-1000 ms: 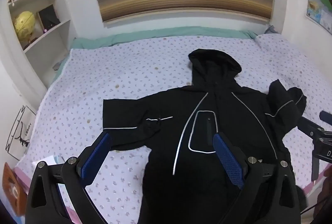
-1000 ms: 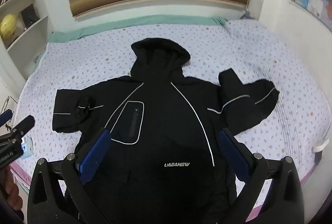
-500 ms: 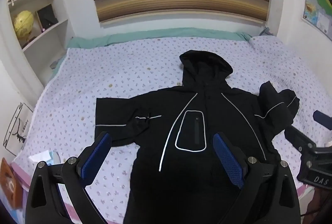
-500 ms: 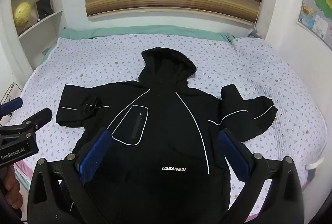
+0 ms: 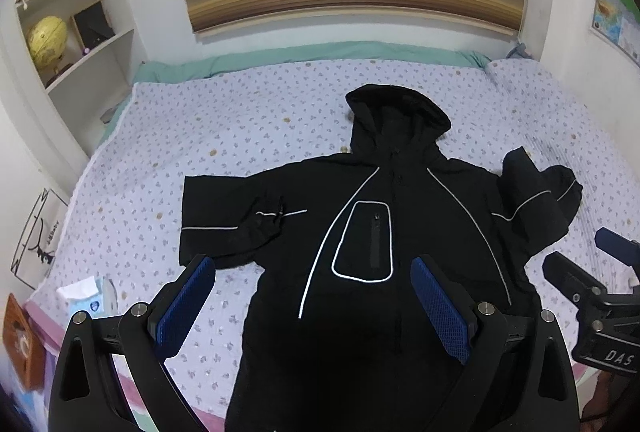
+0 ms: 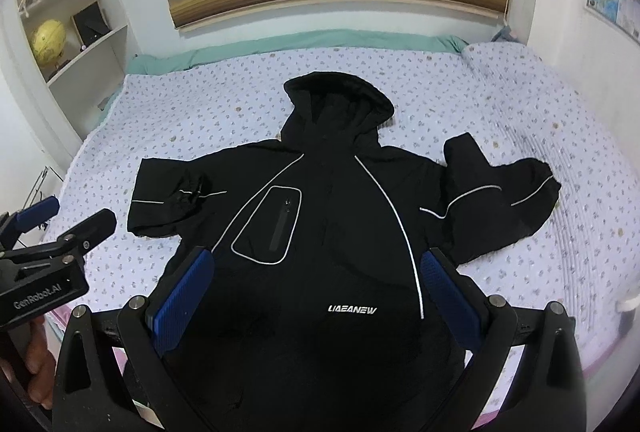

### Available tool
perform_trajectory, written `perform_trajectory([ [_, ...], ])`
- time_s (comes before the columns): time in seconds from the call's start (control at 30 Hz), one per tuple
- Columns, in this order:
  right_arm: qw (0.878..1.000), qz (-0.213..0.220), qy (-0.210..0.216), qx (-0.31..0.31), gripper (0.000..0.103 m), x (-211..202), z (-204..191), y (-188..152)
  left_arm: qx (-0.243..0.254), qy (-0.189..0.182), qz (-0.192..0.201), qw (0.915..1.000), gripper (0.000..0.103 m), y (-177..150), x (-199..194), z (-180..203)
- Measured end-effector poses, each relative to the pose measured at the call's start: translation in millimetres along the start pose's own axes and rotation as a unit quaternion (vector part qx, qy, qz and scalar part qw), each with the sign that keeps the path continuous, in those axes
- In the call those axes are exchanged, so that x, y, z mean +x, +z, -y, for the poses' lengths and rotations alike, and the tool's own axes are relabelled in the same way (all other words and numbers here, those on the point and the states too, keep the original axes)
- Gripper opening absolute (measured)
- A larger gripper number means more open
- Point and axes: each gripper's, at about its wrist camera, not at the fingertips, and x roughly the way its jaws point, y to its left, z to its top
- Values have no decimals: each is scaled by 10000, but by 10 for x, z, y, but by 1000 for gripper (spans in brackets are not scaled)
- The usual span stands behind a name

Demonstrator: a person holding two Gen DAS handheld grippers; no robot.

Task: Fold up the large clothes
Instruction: 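Position both grippers over the black jacket's body near the pocket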

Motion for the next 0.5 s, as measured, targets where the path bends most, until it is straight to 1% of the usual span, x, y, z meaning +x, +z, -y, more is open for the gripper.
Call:
perform_trajectory([
  [0.03,10000,-1,-31,19,103,-7,-35,16,-4,-28,5,10000,98,12,17,-21],
  [0.07,10000,10,-80,34,103,-9,-54,12,-2,-79,19,10000,98,-31,62,-153],
  [0.23,9994,39,-316,160,103,-5,-220,39,89,-243,-26,9997,98,49,202,-361],
  [0.37,9991,-41,-302,304,103,50,-430,54,117,-338,33,9994,98,66,247,-550],
  [0.5,9991,-52,-319,267,103,105,-719,36,152,-453,-39,9988,98,75,350,-746],
])
